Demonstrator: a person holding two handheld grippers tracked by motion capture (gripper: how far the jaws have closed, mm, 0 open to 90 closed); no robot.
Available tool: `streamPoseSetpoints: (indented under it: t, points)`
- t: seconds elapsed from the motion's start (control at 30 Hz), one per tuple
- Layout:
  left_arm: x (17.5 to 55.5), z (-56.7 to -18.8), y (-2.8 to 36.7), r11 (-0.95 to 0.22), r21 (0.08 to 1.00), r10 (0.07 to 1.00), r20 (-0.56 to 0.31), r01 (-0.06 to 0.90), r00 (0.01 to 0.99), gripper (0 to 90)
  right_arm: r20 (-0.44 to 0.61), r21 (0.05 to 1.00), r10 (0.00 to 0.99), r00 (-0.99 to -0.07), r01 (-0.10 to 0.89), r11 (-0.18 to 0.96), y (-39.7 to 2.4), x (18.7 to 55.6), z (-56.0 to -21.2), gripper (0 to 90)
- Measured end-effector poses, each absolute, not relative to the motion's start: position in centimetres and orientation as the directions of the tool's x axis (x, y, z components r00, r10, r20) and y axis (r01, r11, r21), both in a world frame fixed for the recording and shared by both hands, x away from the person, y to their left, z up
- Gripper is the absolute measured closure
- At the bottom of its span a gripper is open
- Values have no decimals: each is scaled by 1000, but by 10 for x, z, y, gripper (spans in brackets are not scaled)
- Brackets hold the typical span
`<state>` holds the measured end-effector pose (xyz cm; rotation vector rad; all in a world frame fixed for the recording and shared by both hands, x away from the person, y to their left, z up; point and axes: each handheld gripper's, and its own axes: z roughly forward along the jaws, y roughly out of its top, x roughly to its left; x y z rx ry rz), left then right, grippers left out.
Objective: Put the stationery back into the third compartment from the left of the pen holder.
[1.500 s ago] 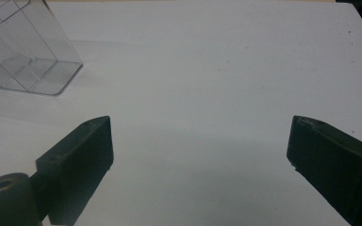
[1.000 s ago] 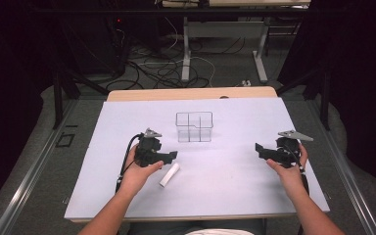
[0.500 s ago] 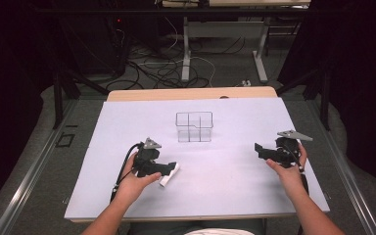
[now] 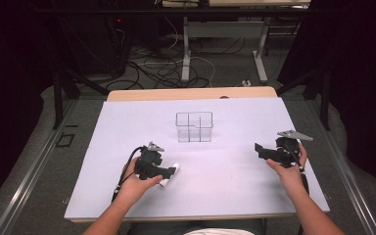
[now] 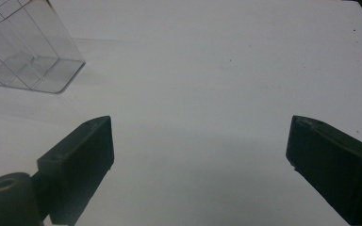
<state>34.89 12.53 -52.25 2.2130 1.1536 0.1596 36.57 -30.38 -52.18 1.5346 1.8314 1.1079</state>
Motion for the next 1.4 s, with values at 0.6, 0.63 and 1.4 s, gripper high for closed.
streamPoseSetpoints:
  t: [0.6, 0.63, 1.4]
  points:
    - [338, -527, 116, -455, 465, 777, -209, 759, 594, 515, 119, 828, 962, -244, 560, 40, -304, 366, -523, 79]
    - [337, -527, 117, -455, 460, 777, -214, 763, 592, 522, 120, 827, 963, -243, 560, 39, -304, 366, -523, 80]
    - [329, -532, 124, -456, 392, 799, -215, 799, 561, 653, 120, 825, 960, -252, 564, 45, -303, 365, -523, 85]
